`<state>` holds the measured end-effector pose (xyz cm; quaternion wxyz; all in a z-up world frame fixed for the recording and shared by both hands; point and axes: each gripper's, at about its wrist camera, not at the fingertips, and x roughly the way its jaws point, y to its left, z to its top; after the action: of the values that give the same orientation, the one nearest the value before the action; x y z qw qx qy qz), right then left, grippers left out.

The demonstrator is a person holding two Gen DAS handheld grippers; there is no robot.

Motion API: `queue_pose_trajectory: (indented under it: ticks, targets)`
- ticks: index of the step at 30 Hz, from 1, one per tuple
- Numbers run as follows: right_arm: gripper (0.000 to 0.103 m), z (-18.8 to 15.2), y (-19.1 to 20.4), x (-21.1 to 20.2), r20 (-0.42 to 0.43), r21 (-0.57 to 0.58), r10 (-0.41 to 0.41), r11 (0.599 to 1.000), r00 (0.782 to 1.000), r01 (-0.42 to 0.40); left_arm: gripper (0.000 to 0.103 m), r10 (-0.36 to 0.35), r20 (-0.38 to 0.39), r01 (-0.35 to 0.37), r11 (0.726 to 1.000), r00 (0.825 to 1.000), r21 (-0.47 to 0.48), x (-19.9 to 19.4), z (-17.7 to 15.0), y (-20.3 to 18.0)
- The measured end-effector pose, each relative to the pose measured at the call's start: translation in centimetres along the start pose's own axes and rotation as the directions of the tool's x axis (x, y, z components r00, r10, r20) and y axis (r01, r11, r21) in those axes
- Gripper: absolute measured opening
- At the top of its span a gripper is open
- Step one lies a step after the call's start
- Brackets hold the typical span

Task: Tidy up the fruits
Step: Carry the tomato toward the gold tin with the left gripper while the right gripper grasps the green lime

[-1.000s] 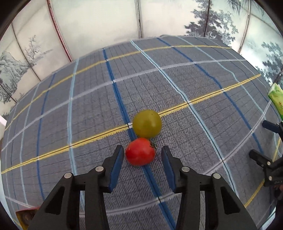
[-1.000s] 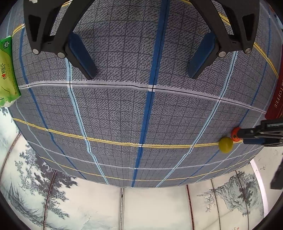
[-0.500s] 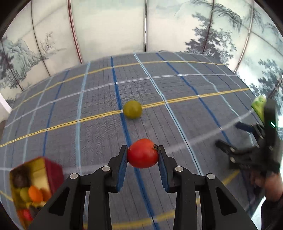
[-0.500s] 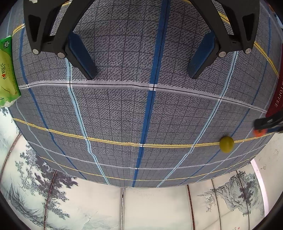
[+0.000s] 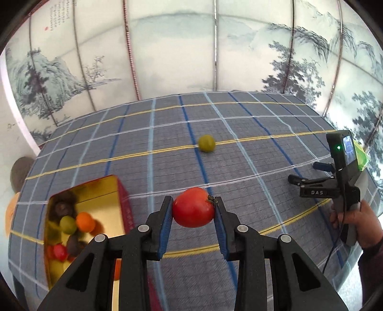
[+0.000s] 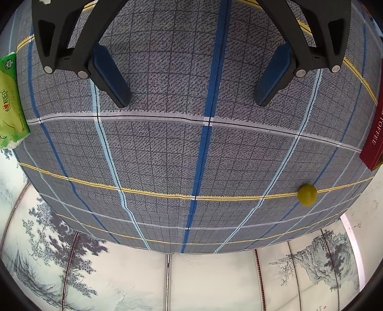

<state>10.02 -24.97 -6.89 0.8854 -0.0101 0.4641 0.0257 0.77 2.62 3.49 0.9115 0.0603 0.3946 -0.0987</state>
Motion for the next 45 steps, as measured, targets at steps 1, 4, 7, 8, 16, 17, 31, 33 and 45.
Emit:
queue_pose_trajectory:
  ticks: [1, 4, 7, 8, 16, 17, 31, 33, 45]
  targets:
    - [0.103, 0.0, 0.0, 0.0, 0.0, 0.0, 0.0, 1.0, 1.0, 0.0, 0.035, 0.007, 0.003, -0.007, 1.0, 1.0, -0.001, -0.2, -0.2, 0.3]
    - [0.103, -0.2, 0.1, -0.1, -0.001, 0.001, -0.004, 1.0, 1.0, 0.004, 0.035, 0.019, 0.005, -0.018, 1.0, 1.0, -0.01, -0.6, -0.7, 1.2]
    - [0.103, -0.3, 0.1, -0.2, 0.0, 0.001, -0.006, 1.0, 1.0, 0.006, 0.035, 0.04, 0.007, -0.04, 0.999, 0.999, -0.011, -0.8, -1.3, 2.1]
    - [0.103, -0.4, 0.2, -0.2, 0.0, 0.002, -0.007, 1.0, 1.0, 0.007, 0.035, 0.049, 0.008, -0.049, 0.999, 0.999, -0.01, -0.8, -1.5, 2.4]
    - [0.103, -0.3, 1.7, -2.0, 0.095, -0.025, 0.072, 0.997, 0.993, -0.07, 0.035, 0.075, -0.004, -0.075, 0.997, 0.997, -0.033, -0.3, -2.2, 4.7]
    - [0.103, -0.1, 2.5, -2.3, 0.116, -0.035, 0.116, 0.993, 0.987, -0.112, 0.035, 0.076, -0.007, -0.076, 0.996, 0.997, -0.037, -0.2, -2.3, 4.9]
    - [0.103, 5.8, 12.3, 0.9, 0.098, -0.215, 0.323, 0.93, 0.941, -0.297, 0.035, 0.102, -0.031, -0.105, 0.99, 0.994, -0.091, 0.1, -2.8, 8.0]
    - [0.103, 6.7, 12.9, 1.6, 0.09, -0.228, 0.322, 0.928, 0.942, -0.295, 0.035, 0.099, -0.036, -0.102, 0.99, 0.994, -0.1, 0.0, -3.0, 8.4]
    - [0.07, 10.2, 15.1, 5.4, 0.036, -0.29, 0.325, 0.908, 0.945, -0.301, 0.035, 0.113, -0.055, -0.119, 0.983, 0.992, -0.137, -0.5, -3.6, 9.5]
